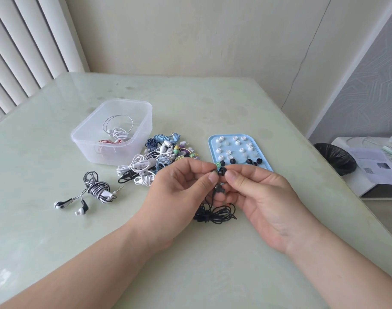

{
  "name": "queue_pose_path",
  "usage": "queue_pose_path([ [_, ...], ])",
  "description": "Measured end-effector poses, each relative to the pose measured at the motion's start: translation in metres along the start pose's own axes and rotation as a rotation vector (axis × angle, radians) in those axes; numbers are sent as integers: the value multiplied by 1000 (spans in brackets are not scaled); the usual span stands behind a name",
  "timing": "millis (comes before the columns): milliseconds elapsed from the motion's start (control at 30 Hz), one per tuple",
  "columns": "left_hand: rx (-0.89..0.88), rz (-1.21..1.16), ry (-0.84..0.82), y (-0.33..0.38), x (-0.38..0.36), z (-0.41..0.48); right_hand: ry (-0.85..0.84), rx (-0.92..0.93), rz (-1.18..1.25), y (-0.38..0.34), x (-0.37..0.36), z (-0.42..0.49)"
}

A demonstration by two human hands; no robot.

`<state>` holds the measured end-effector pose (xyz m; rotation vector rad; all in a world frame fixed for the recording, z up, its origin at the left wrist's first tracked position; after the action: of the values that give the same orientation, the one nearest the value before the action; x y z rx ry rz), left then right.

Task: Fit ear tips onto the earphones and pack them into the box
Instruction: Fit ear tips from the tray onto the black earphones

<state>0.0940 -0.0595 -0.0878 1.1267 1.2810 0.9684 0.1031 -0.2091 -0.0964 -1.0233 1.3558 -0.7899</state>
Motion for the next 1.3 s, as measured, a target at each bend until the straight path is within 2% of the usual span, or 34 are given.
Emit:
queue_pose_path([
  [467,13,-18,-30,2,-4,0,55,103,-119,-11,2,-1],
  [733,8,24,-18,2,-3,0,-4,101,-146,-10,-1,-1],
  [1300,22,53,-21,2,-5,-3,-6,310,-360,-33,0,-3],
])
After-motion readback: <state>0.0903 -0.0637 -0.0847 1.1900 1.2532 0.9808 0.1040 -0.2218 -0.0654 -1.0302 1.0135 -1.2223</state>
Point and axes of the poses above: each hand's wrist, its own z-axis towards the middle knuckle, its own x-axis out of the back of the hand, y = z × x, the point moved 9 cm from there along z, towards the middle knuckle, and after that the axes turned 6 degrees about x, right-handed, at the moved point
